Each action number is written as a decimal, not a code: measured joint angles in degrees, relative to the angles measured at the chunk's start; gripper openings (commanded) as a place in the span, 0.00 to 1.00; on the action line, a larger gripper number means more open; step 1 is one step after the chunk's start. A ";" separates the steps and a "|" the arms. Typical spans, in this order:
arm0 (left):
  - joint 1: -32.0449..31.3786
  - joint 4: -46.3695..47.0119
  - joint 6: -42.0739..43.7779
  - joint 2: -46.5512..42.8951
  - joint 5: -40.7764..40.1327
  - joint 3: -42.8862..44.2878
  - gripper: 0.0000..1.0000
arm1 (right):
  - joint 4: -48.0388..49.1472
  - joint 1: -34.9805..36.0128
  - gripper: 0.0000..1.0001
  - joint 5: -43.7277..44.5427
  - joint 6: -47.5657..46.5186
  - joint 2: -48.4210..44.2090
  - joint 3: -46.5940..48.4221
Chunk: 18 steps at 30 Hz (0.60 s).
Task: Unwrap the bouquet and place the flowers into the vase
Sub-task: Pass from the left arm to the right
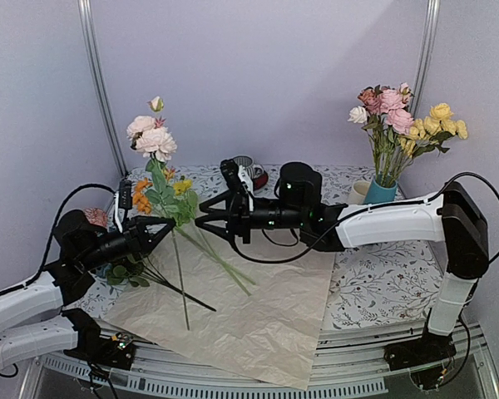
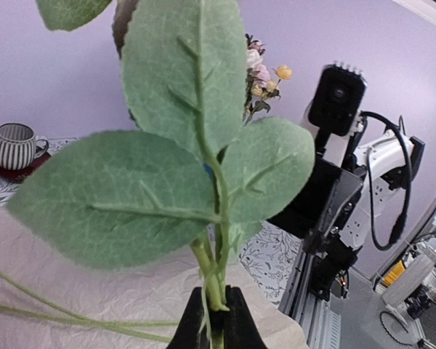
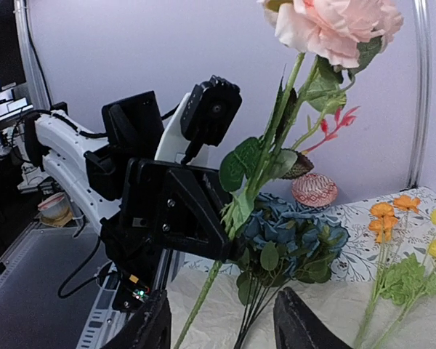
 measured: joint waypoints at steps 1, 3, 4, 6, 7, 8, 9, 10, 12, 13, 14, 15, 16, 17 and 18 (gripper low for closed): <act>-0.74 0.57 0.52 0.00 0.15 0.00 0.00 | -0.26 0.15 0.42 -0.83 1.53 0.15 0.46; -1.84 1.20 1.27 0.04 0.11 0.00 0.01 | -0.52 0.28 0.38 -2.47 3.58 0.63 1.27; -2.23 1.53 1.66 0.07 0.04 0.00 0.00 | -0.61 0.35 0.36 -3.28 4.52 0.87 1.53; -2.80 2.05 2.27 0.28 -0.09 0.00 0.01 | -0.92 0.63 0.35 -4.26 5.55 1.16 1.64; -3.08 2.25 2.51 0.48 -0.09 0.02 0.00 | -1.01 0.76 0.34 -4.63 5.92 1.31 1.64; -3.28 2.45 2.71 0.74 -0.11 0.02 0.01 | -1.14 1.01 0.33 -5.01 6.21 1.51 1.64; -3.48 2.64 2.95 0.98 -0.11 0.04 0.01 | -1.31 1.22 0.33 -5.27 6.34 1.66 1.64; -3.63 2.78 3.15 1.22 -0.11 0.04 0.00 | -1.57 1.49 0.32 -5.46 6.51 1.79 1.66; -3.96 3.19 3.61 1.73 -0.11 0.13 0.00 | -2.10 2.08 0.30 -5.95 6.69 2.03 1.66; -4.04 3.30 3.74 1.86 -0.09 0.13 0.00 | -2.21 2.27 0.31 -6.25 6.73 2.14 1.68; -4.15 3.39 3.87 2.01 -0.09 0.15 0.00 | -2.34 2.40 0.31 -6.64 6.84 2.32 1.70; -4.24 3.39 4.00 2.08 -0.09 0.17 0.00 | -2.58 2.58 0.30 -6.86 6.86 2.54 1.75; -4.37 3.41 4.17 2.14 -0.07 0.22 0.00 | -2.69 2.67 0.31 -7.02 6.86 2.75 1.81; -4.48 3.56 4.31 2.16 -0.04 0.26 0.00 | -2.95 2.78 0.31 -7.21 6.88 3.02 1.88; -4.59 3.69 4.42 2.16 -0.04 0.33 0.00 | -3.15 2.89 0.31 -7.39 6.88 3.28 1.90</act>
